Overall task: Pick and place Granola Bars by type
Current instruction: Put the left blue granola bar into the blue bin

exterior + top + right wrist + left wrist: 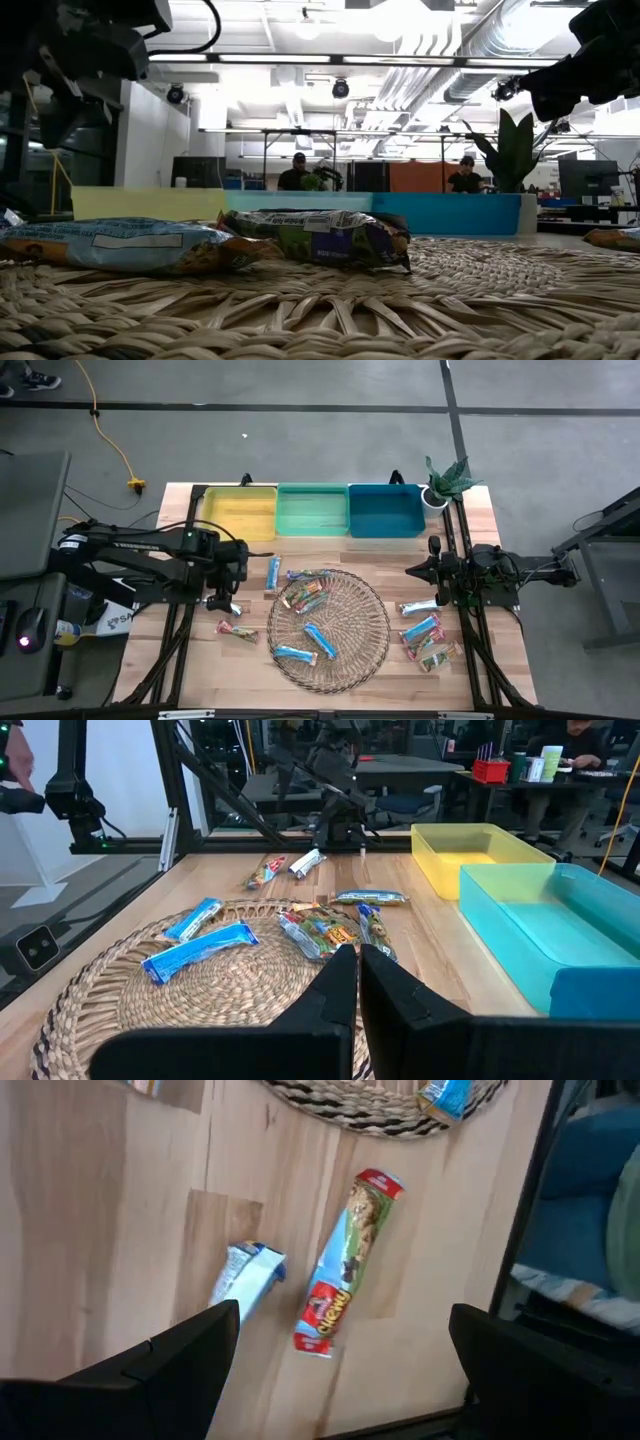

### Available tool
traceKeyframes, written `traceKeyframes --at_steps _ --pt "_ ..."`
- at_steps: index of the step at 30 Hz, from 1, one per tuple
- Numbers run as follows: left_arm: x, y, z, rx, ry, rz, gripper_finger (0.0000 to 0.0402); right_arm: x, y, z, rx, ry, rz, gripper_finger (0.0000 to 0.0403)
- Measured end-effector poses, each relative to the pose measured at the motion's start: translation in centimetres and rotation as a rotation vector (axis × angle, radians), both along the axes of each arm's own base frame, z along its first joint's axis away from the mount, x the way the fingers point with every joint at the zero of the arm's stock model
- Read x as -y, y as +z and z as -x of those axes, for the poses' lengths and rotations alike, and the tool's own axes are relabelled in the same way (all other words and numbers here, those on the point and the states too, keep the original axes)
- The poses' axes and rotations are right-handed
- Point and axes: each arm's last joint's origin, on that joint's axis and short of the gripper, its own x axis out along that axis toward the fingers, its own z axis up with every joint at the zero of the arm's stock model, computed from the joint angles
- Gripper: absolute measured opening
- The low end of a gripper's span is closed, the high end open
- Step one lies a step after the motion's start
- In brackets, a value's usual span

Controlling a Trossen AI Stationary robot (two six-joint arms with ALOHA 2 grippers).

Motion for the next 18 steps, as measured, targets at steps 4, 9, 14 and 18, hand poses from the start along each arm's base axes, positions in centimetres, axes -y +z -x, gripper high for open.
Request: traceKeyframes --at_steps 4,9,14,18 --pt "0.1 0.1 0.0 -0.001 -0.014 0.050 0.0358 0.0 0.0 0.0 0.000 0.000 0.000 0.0000" --pt "0.2 -0.4 0.1 -0.025 -0.068 -0.054 0.0358 0.0 0.0 0.0 0.000 0.000 0.000 0.0000" --pt "1.5 -1.0 -0.2 -0.037 -0.196 -0.248 0.0358 0.0 0.0 0.0 0.000 0.000 0.000 0.0000" --pt "2.9 -1.6 -0.4 -0.054 -0.264 -0.389 0.0358 0.0 0.0 0.0 -0.001 0.000 0.000 0.0000"
